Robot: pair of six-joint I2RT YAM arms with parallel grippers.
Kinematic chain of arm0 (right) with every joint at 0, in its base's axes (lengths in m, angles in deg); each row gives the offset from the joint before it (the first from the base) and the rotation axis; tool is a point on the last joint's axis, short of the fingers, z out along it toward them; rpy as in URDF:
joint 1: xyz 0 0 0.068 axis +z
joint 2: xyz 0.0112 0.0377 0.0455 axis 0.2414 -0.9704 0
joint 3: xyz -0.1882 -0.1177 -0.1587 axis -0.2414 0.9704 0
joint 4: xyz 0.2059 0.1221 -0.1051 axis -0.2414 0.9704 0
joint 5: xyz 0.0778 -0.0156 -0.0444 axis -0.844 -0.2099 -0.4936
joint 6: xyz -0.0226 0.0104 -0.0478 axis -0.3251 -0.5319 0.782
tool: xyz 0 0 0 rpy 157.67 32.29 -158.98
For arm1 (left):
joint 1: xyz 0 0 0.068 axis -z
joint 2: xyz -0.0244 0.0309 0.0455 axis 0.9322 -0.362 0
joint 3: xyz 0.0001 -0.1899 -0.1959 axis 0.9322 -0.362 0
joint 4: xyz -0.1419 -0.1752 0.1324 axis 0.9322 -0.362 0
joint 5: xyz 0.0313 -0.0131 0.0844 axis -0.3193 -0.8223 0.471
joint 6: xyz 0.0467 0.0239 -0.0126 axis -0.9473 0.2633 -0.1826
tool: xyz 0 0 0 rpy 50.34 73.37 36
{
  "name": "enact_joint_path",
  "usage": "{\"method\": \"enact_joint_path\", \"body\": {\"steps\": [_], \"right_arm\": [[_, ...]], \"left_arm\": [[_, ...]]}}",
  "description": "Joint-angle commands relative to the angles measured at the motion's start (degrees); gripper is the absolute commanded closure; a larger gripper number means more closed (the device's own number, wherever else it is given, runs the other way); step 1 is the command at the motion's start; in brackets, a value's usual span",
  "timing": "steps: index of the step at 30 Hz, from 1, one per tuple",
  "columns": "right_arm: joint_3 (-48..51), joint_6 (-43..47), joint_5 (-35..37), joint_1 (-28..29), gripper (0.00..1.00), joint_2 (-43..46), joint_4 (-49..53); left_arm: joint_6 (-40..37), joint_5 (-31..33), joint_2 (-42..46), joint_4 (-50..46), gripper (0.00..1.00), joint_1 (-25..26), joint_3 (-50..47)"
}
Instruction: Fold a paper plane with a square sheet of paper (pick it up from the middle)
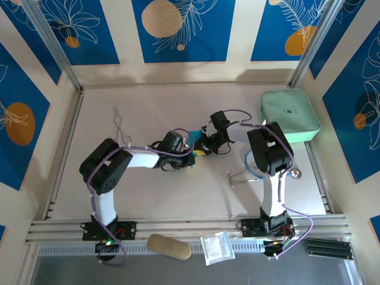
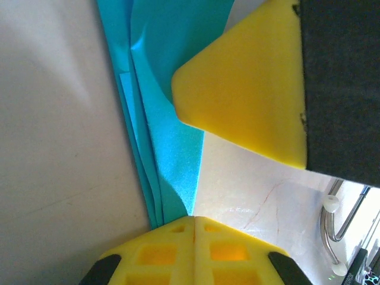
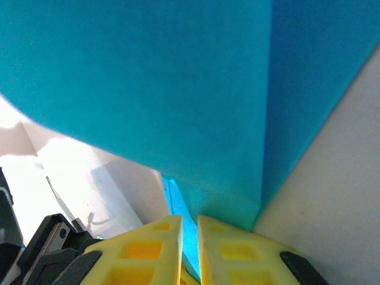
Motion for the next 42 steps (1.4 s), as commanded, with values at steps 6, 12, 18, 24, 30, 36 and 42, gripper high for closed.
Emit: {"method": "enact_joint_path", "body": {"steps": [6,12,18,24,30,36,42], "right_arm": [[-1.68,2.32,7.01,2.35,0.83,-4.24,4.57],[-3.18,2.88,9.89,3.22,0.84,-4.45,6.84],[-4.09,2.88,11.59,3.52,0.85,-4.76,8.34],[-4.75,2.78,12.46,3.74,0.86,-5.11,9.12],[-5.12,2.61,13.48,3.85,0.87,-5.24,10.26],[-5.63,2.47,14.48,3.83,0.87,-5.6,11.44],[-6.08,2.33,15.14,3.83,0.87,-6.01,12.27]], "left_arm": [[0.28,1.88,0.46,-5.29,0.95,0.64,-2.19],[0.26,1.79,2.17,-4.95,0.95,0.62,-1.08],[1.24,2.26,5.01,-2.53,0.92,0.64,-0.81],[2.16,2.31,4.75,-0.89,0.91,0.57,-0.59],[2.65,1.39,3.29,-0.79,0.92,0.61,-1.03],[2.73,0.0,3.24,-1.72,0.92,0.9,-1.89],[2.51,-0.48,2.64,-2.5,0.93,1.32,-1.94]]}}
